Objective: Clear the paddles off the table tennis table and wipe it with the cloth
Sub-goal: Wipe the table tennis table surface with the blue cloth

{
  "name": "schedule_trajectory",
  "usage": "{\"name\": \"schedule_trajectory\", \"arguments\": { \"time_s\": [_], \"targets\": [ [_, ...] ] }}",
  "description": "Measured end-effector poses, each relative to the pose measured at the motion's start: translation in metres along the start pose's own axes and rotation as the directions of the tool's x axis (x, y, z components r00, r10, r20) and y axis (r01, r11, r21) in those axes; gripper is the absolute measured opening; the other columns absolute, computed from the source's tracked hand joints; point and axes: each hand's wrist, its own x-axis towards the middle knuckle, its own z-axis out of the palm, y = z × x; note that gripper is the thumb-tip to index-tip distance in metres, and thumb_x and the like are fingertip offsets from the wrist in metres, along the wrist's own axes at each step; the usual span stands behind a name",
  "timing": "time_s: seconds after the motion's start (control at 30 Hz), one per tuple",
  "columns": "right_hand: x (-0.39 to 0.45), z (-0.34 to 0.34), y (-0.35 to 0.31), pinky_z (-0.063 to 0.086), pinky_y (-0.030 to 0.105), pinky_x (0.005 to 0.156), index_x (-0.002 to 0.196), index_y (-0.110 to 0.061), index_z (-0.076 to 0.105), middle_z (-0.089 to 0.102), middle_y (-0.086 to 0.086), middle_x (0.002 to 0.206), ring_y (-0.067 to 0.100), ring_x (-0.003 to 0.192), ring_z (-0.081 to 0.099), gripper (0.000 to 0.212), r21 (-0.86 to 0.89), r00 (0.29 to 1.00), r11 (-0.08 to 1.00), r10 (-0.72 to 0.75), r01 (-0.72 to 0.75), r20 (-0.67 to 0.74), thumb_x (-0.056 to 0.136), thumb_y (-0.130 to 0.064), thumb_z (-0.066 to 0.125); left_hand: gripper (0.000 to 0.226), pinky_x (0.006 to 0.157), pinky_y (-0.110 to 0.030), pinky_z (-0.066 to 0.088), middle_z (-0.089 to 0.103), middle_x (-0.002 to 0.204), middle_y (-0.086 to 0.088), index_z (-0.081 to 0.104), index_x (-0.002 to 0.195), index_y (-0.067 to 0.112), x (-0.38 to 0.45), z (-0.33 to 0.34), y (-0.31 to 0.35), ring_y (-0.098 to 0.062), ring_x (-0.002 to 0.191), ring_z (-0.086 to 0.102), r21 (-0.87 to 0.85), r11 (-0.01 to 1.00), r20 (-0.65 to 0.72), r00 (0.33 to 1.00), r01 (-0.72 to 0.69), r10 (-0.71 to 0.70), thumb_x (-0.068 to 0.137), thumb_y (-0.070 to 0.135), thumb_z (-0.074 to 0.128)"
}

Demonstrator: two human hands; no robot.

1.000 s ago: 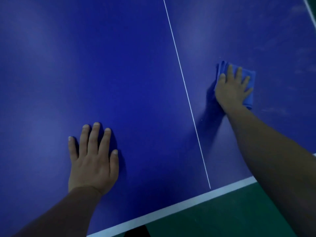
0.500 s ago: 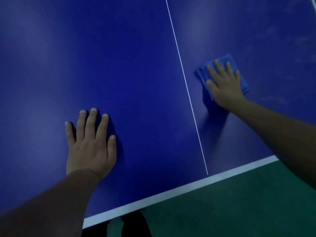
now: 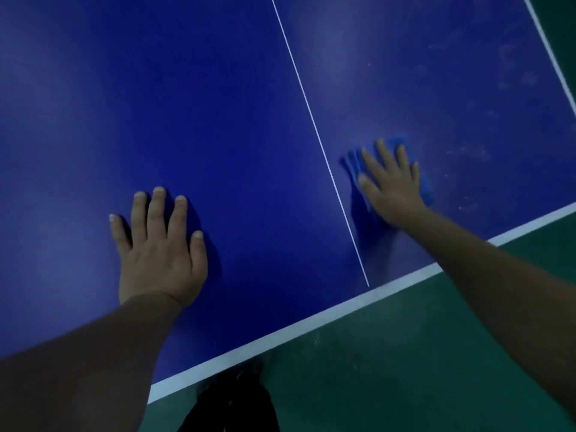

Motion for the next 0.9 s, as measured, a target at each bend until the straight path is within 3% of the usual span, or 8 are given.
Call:
{"name": "schedule_trajectory", "arguments": {
  "time_s": [0.1,0.2,0.37,0.47,0.63,0.7,0.83,0.9],
  "targets": [
    [0.034,0.010,-0.054,0.000,0.067,0.118,0.158,-0.046,0.007,-0.004,-0.007,0.169,0.040,0.152,-0.010,0.058,0.072,0.956,0.954,0.294,-0.292,-0.015,0.103,-0.055,0.022,0.065,0.121,-0.062,0.000,0.018,0.164,-0.013,0.030,0.154,0.013,0.000,-0.002,0.002,-0.032,0.153,0.003,0.011,1.000,0.014,1.000,-0.001,0.001,0.097,0.044,0.023],
    [-0.042,0.046,-0.112,0.003,0.067,0.117,0.158,-0.042,0.012,0.007,-0.001,0.169,0.045,0.152,0.001,0.057,-0.047,0.993,0.998,0.043,-0.048,-0.109,0.102,-0.054,0.017,0.065,0.121,-0.060,-0.001,0.015,0.165,-0.012,0.027,0.155,0.014,0.000,-0.003,0.002,-0.031,0.154,0.001,0.027,1.000,0.019,1.000,0.006,-0.007,0.098,0.045,0.020],
    [-0.177,0.052,-0.088,0.015,0.063,0.119,0.156,-0.042,0.020,0.020,-0.002,0.166,0.040,0.153,0.010,0.056,-0.087,0.959,0.956,-0.274,0.280,0.072,0.104,-0.060,0.016,0.064,0.121,-0.062,-0.001,0.016,0.164,-0.013,0.027,0.154,0.014,-0.001,-0.002,0.000,-0.031,0.153,0.002,0.032,0.999,0.011,1.000,-0.007,0.006,0.099,0.045,0.020],
    [-0.143,0.028,-0.038,0.028,0.060,0.113,0.153,-0.040,0.033,0.029,0.001,0.163,0.039,0.150,0.021,0.061,-0.104,0.994,0.989,-0.099,0.102,0.038,0.097,-0.064,0.029,0.065,0.121,-0.062,-0.001,0.016,0.164,-0.014,0.027,0.155,0.014,-0.001,-0.003,0.000,-0.032,0.153,0.002,0.032,0.999,0.012,1.000,-0.004,0.004,0.098,0.046,0.020],
    [-0.083,0.025,-0.059,0.002,0.060,0.121,0.157,-0.040,0.020,0.010,-0.003,0.168,0.035,0.153,0.000,0.057,0.053,0.937,0.937,0.348,-0.345,-0.044,0.102,-0.054,0.028,0.066,0.121,-0.062,-0.002,0.015,0.165,-0.013,0.027,0.155,0.014,-0.001,-0.003,0.001,-0.032,0.153,0.002,0.020,1.000,0.013,1.000,-0.006,0.006,0.098,0.045,0.021],
    [-0.103,0.045,-0.105,0.004,0.064,0.120,0.158,-0.038,0.019,0.012,0.000,0.168,0.041,0.153,0.003,0.059,-0.013,0.968,0.973,0.229,-0.232,-0.099,0.101,-0.054,0.024,0.066,0.121,-0.061,-0.002,0.015,0.165,-0.013,0.027,0.154,0.014,-0.001,-0.003,0.001,-0.031,0.153,0.001,0.016,1.000,0.011,1.000,-0.003,0.003,0.097,0.046,0.021],
    [-0.177,0.071,-0.124,0.006,0.066,0.119,0.156,-0.039,0.026,0.023,-0.001,0.166,0.041,0.153,0.010,0.056,-0.104,0.935,0.930,-0.355,0.352,-0.006,0.103,-0.055,0.027,0.066,0.120,-0.062,-0.001,0.016,0.164,-0.014,0.027,0.155,0.013,-0.002,-0.004,0.002,-0.032,0.153,0.002,0.017,1.000,0.007,1.000,-0.004,0.004,0.097,0.045,0.022],
    [-0.160,0.058,-0.077,0.011,0.067,0.118,0.154,-0.036,0.032,0.027,0.000,0.164,0.042,0.151,0.016,0.058,-0.125,0.968,0.962,-0.250,0.245,-0.027,0.099,-0.054,0.030,0.066,0.120,-0.062,-0.001,0.016,0.164,-0.014,0.028,0.155,0.013,-0.002,-0.004,0.001,-0.033,0.153,0.003,0.011,1.000,0.002,1.000,-0.004,0.004,0.097,0.045,0.023]
  ]
}}
